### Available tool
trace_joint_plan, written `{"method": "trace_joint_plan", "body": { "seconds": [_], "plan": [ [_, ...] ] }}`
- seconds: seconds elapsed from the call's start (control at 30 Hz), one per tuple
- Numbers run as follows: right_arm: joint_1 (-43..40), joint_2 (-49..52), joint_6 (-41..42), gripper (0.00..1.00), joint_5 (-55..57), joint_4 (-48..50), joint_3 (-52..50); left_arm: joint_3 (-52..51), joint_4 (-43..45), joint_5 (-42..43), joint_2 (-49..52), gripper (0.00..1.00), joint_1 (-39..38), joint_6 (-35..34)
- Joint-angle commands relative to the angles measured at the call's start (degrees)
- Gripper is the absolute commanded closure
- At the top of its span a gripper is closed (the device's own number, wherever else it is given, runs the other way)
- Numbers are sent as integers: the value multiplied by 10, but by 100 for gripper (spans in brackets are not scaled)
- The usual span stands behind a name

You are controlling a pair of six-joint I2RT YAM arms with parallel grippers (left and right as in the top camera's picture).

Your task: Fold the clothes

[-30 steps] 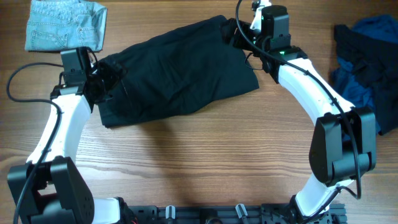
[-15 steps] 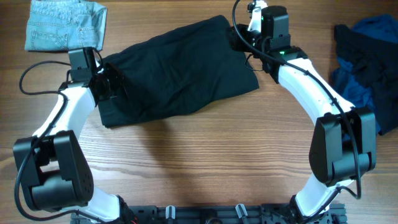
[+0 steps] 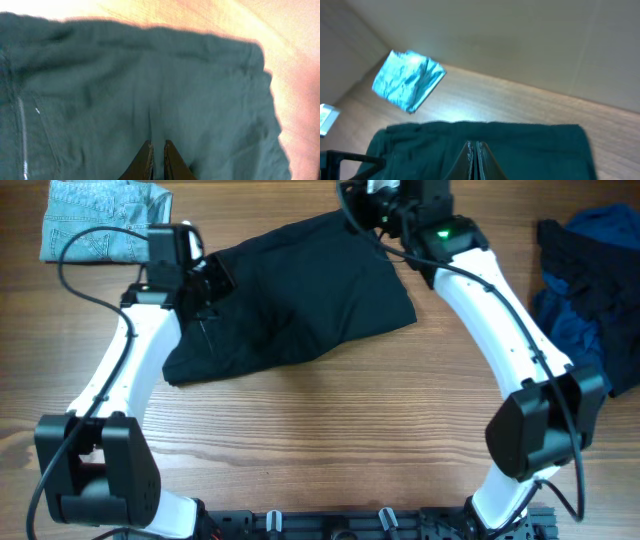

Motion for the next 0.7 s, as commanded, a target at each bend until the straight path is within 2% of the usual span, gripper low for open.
{"method": "trace_joint_plan", "body": {
  "seconds": [0.0,0.13,0.17,0.2,0.27,0.3,0.5,0.63,0.67],
  "plan": [
    [-1,50,-17,96,25,-33,19,2,-28,-30,-6,91,-25,43],
    [0,68,-11,96,25,-89,59,2,-57,-49,-6,87,-44,56],
    [0,70,-6,96,25,-107,76,2,-60,-49,-6,80,-47,57],
    [0,77,-4,96,25,-126,93,2,-60,-49,-6,67,-49,57],
    [-1,86,-4,96,25,-177,135,2,-59,-47,-6,8,-52,57],
    [-1,90,-4,96,24,-206,158,2,-59,-47,-6,0,-52,56],
    [-3,128,-12,96,-7,-288,174,2,-44,-47,-6,0,-52,55],
    [-3,192,-36,96,-115,-301,174,1,-41,-45,-6,0,-56,55],
    [-3,206,-36,96,-110,-296,174,1,-42,-47,-5,15,-56,55]
  ]
}}
